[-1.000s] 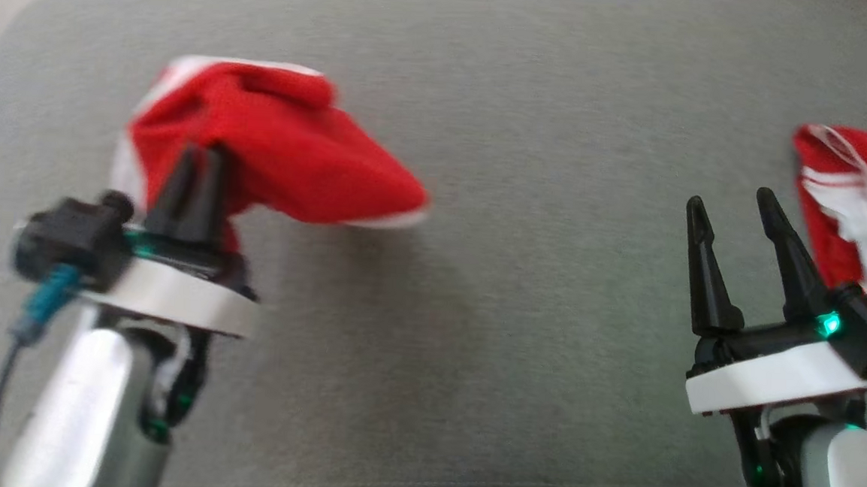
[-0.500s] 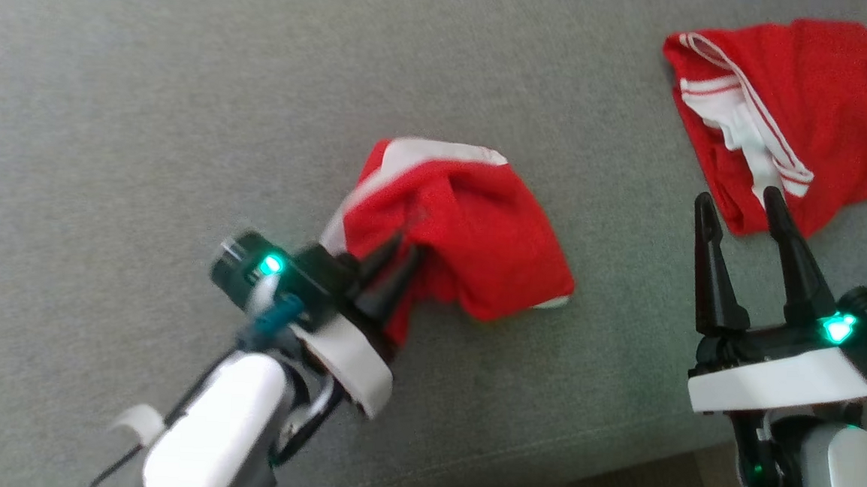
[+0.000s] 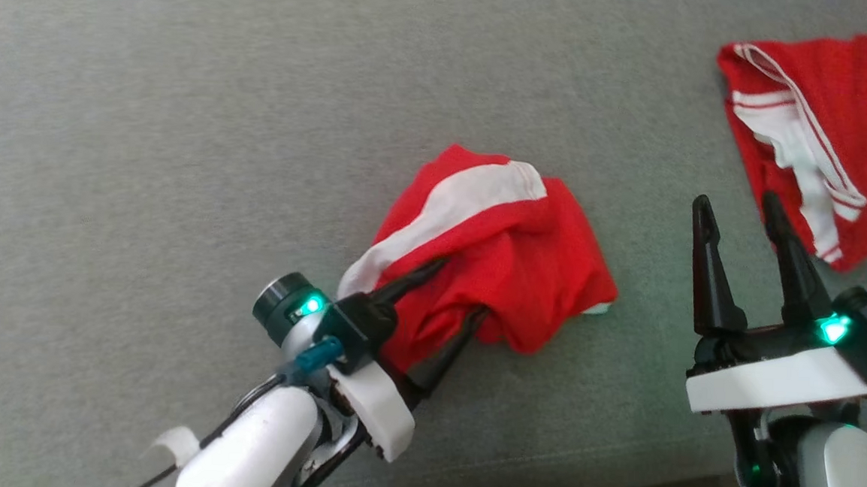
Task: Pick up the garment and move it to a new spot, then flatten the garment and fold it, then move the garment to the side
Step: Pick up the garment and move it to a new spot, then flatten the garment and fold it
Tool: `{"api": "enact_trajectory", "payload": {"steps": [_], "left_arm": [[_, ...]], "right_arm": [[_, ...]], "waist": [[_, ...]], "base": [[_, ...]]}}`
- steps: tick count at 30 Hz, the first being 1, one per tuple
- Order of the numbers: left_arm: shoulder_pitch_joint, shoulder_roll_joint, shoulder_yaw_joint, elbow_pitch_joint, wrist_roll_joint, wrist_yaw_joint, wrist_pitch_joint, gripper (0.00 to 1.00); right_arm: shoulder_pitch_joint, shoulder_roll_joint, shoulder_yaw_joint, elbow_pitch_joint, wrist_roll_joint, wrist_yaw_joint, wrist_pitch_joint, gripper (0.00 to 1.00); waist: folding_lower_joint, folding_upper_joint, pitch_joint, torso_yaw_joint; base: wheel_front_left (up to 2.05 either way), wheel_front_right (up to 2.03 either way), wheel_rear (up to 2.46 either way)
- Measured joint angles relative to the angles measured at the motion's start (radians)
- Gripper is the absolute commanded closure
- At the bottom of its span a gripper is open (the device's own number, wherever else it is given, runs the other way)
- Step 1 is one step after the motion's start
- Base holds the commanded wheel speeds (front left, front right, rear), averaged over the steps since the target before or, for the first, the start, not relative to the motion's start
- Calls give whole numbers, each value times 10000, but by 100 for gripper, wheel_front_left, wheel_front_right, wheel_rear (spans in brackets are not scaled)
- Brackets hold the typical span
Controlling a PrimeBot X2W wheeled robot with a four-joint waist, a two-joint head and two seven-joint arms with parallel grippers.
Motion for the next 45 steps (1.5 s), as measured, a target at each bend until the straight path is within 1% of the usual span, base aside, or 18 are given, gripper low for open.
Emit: {"api": "enact_trajectory", "payload": {"steps": [2,6,10,14,17,20,23,27,35,45], "left_arm": [[50,-4,90,-213,-127,146,-150,0],[392,13,673,-884,-376,644,-451,0],[846,121,1570,-1344,-731,1306,-612,0],[1178,336,2562,-1557,-1083,1866,-629,0],[1451,495,3296,-1603,-1313,2219,-702,0],[1757,673,3912,-1630,-1444,2454,-709,0],[2082,838,4454,-1745,-1440,2558,-709,0],[2537,936,4786,-2082,-1384,2637,-709,0],[3273,949,4803,-2355,-1220,2635,-709,0],[3509,965,4796,-2429,-1151,2638,-709,0]], "right_arm": [[0,0,-25,4,-58,0,38,0],[3,0,-52,0,-117,0,142,0],[9,0,-161,-15,-207,0,280,0],[26,0,-180,-58,-217,0,407,0],[39,0,-203,-77,-251,0,481,0],[45,0,-228,-119,-305,0,569,0],[101,0,-255,-148,-385,0,667,0],[478,0,-290,-130,-391,0,779,0],[872,2,-337,-58,-476,0,980,0],[1083,2,-477,-81,-476,0,1085,0]], "waist": [[0,0,-139,194],[0,0,-464,541],[0,0,-771,843],[0,0,-1043,1078],[0,0,-1194,1212],[0,0,-1320,1309],[0,0,-1456,1386],[0,0,-1672,1451],[0,0,-2078,1461],[0,0,-2187,1426]], "base": [[0,0,0],[0,0,0],[0,0,0],[0,0,0],[0,0,0],[0,0,0],[0,0,0],[0,0,0],[0,0,0],[0,0,0]]}}
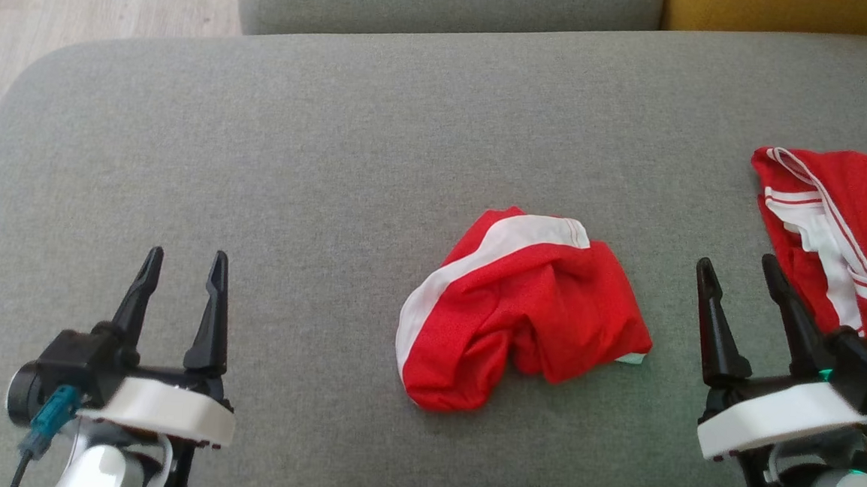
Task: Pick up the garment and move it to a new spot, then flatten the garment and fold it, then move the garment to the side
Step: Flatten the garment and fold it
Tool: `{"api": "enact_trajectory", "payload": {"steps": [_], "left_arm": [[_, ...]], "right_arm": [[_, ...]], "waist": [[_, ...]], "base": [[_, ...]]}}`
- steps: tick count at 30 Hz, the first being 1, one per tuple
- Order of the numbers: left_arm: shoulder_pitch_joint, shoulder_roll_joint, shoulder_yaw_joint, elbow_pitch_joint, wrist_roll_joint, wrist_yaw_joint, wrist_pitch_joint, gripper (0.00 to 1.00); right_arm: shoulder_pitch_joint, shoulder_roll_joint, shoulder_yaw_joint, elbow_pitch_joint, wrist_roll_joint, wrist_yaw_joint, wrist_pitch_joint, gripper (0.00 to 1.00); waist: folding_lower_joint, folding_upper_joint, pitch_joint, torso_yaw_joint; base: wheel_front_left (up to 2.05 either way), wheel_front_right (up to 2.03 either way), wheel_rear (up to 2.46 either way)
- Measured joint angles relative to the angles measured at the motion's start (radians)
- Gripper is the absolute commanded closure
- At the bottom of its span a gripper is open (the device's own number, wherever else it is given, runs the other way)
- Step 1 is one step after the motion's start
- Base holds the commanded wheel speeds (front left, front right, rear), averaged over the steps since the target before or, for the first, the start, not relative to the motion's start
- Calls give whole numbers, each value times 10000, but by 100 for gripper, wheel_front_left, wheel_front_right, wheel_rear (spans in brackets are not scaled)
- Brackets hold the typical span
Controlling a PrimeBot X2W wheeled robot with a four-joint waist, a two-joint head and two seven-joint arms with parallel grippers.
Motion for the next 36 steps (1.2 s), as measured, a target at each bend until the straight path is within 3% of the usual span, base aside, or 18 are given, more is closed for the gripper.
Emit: {"api": "enact_trajectory", "payload": {"steps": [20,27,36], "left_arm": [[-53,44,-54,-46,0,56,0,0],[-668,-17,-92,-84,4,-13,0,0],[-1187,-270,-67,-13,180,-242,0,0]], "right_arm": [[-19,-92,196,117,0,0,207,0],[-721,-940,1266,1156,-44,0,527,0],[-2181,-1381,2395,2809,-4,0,502,0]], "waist": [[0,0,260,99],[0,0,907,440],[0,0,1594,866]], "base": [[0,0,0],[0,0,0],[0,0,0]]}}
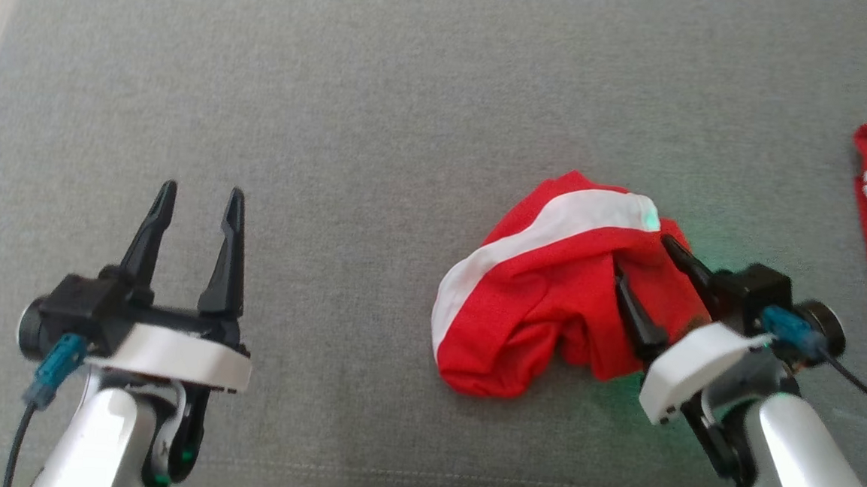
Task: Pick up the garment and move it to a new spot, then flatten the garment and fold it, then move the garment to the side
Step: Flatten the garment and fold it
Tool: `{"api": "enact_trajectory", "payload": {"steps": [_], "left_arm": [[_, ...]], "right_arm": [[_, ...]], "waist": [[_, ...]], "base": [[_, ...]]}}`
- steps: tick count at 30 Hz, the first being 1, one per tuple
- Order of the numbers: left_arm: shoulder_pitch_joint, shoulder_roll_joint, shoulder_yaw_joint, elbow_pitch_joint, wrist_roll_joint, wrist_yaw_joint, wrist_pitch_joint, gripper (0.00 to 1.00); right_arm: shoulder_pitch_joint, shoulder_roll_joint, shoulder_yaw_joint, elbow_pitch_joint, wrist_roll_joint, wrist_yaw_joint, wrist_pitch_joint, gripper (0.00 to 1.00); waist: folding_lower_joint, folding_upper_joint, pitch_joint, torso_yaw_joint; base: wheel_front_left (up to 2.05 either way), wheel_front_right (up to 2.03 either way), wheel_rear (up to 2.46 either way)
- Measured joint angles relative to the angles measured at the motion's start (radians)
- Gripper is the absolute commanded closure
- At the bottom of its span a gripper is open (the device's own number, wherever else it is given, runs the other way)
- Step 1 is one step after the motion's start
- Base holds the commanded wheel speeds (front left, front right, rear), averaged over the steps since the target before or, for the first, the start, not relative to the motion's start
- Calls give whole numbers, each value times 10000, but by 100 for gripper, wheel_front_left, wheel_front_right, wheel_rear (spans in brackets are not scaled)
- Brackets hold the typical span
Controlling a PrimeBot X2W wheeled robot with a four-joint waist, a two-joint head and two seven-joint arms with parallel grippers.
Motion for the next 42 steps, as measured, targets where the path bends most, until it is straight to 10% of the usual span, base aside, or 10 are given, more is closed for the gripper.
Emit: {"api": "enact_trajectory", "payload": {"steps": [4,7,25,37,38,39,40,42], "left_arm": [[-235,-104,38,84,104,-115,0,0],[-307,-226,46,125,178,-174,-2,0],[-302,-324,445,245,514,-525,-2,0],[-291,-418,600,299,635,-646,-2,0],[-290,-420,619,299,635,-646,-2,0],[-275,-430,635,313,635,-644,-2,0],[-253,-447,635,311,635,-644,-2,0],[-219,-479,639,320,635,-640,-2,0]], "right_arm": [[-692,-121,364,729,2,0,-211,0],[-1099,-119,470,1047,4,0,-518,100],[-798,75,-1739,-817,-182,0,-1708,100],[1732,807,-2566,318,-337,0,-1243,100],[1727,844,-2545,403,-337,0,-1246,76],[1726,882,-2523,495,-337,0,-1262,20],[1722,905,-2497,535,-337,0,-1306,0],[1696,978,-2441,535,-337,0,-1423,0]], "waist": [[0,0,236,123],[0,0,303,178],[0,0,152,-570],[0,0,70,-810],[0,0,52,-828],[0,0,12,-842],[0,0,-27,-859],[0,0,-121,-898]], "base": [[0,0,0],[0,0,0],[0,0,0],[0,0,0],[0,0,0],[0,0,0],[0,0,0],[0,0,0]]}}
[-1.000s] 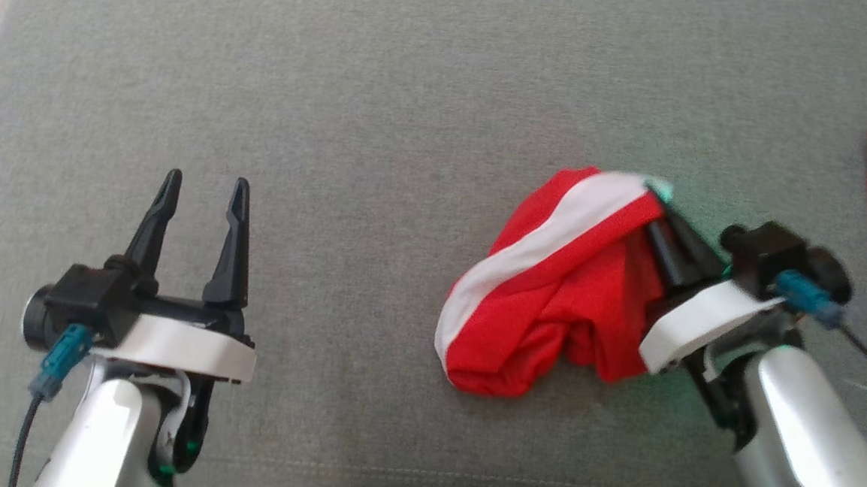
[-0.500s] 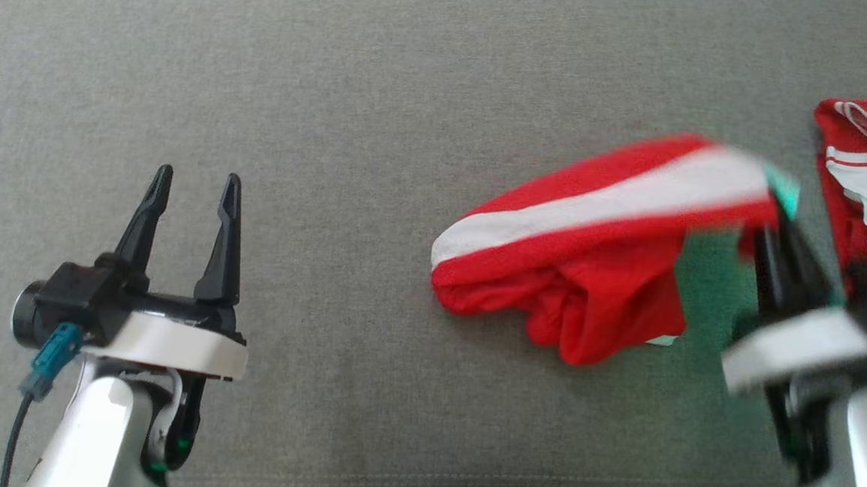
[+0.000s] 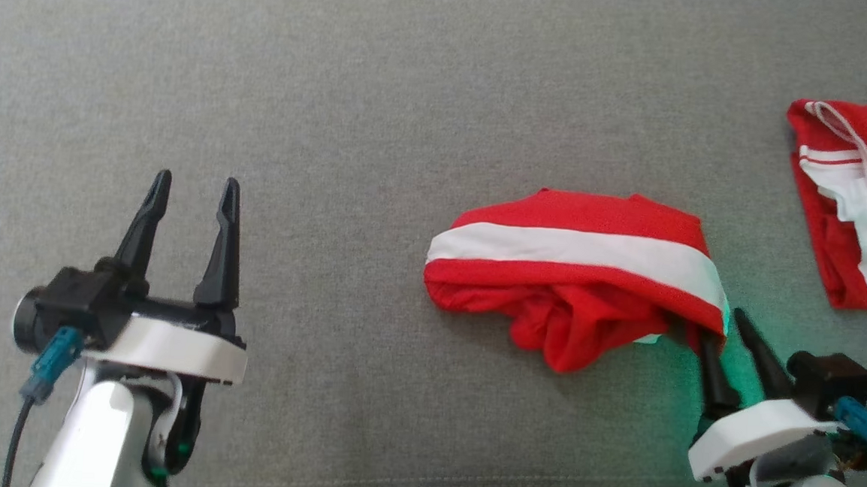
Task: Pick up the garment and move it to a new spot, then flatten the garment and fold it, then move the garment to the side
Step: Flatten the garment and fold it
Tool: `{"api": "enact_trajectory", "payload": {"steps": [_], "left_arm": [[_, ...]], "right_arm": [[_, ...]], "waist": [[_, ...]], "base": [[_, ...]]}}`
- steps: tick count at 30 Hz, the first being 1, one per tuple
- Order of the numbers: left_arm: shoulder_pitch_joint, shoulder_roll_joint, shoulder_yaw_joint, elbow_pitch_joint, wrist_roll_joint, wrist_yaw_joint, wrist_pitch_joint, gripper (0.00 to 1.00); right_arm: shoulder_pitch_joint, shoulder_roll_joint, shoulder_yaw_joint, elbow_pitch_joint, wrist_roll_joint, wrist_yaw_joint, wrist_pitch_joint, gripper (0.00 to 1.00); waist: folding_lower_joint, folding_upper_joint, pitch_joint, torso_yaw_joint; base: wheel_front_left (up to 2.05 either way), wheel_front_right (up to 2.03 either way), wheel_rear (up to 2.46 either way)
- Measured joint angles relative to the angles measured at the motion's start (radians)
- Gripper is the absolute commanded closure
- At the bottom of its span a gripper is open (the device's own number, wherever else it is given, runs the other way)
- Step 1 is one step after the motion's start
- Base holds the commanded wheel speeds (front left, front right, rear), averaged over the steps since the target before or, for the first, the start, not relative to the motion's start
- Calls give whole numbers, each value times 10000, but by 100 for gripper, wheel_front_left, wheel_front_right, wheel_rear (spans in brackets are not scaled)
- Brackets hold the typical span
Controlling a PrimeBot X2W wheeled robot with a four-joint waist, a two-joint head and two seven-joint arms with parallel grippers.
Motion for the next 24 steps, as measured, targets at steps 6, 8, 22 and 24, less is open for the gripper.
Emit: {"api": "enact_trajectory", "payload": {"steps": [6,8,22,24], "left_arm": [[500,-8,23,23,0,17,0,0],[629,-8,23,27,0,58,0,0],[1317,31,15,-299,-6,278,165,0],[1415,40,2,-422,-6,351,244,0]], "right_arm": [[-14,81,-4,-619,-12,0,-222,0],[-13,88,4,-965,2,0,-268,0],[10,92,483,-3204,284,0,-109,0],[21,92,506,-3373,286,0,-8,0]], "waist": [[0,0,-352,-103],[0,0,-460,-132],[0,0,-1022,-199],[0,0,-1067,-180]], "base": [[0,0,0],[0,0,0],[0,0,0],[0,0,0]]}}
